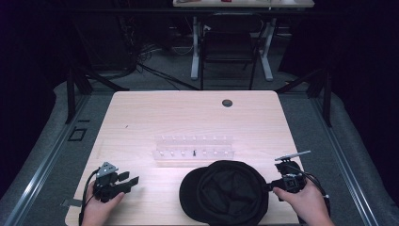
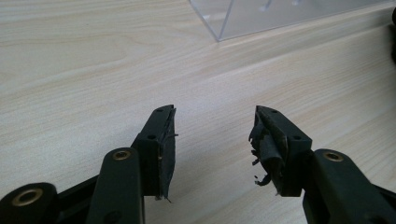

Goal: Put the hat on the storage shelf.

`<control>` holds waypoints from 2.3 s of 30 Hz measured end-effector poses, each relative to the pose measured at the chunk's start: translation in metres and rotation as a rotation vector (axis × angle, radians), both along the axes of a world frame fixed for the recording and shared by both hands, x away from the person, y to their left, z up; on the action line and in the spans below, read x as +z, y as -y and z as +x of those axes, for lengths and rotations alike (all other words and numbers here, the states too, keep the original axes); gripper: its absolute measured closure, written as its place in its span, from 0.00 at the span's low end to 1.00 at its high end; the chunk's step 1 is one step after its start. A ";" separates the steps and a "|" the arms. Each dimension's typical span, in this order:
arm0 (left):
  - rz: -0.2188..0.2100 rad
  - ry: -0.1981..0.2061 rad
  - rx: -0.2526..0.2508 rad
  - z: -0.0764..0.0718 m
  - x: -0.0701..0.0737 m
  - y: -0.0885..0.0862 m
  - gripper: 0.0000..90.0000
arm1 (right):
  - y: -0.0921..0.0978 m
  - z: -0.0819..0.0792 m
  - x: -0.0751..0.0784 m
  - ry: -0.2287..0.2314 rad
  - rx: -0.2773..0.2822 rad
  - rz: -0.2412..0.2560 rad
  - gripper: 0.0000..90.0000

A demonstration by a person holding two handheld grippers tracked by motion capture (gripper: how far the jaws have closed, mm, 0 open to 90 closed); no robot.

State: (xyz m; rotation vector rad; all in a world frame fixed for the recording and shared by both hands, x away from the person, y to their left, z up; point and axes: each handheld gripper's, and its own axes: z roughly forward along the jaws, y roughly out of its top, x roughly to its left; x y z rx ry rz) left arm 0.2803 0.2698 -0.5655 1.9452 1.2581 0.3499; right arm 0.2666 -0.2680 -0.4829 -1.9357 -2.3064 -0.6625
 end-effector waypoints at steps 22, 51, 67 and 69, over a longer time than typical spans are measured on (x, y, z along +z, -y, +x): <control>0.000 -0.001 0.017 0.000 -0.001 -0.001 0.55 | 0.012 0.007 -0.013 -0.069 -0.063 0.092 0.98; -0.007 -0.007 0.018 0.001 -0.002 -0.001 0.55 | 0.009 0.017 0.011 -0.084 -0.025 0.087 0.98; -0.022 -0.025 0.004 0.001 -0.002 -0.001 0.56 | -0.008 0.021 0.076 -0.063 0.022 0.083 0.98; -0.023 -0.027 0.000 0.001 -0.002 -0.001 0.56 | -0.009 0.021 0.078 -0.065 0.015 0.097 0.98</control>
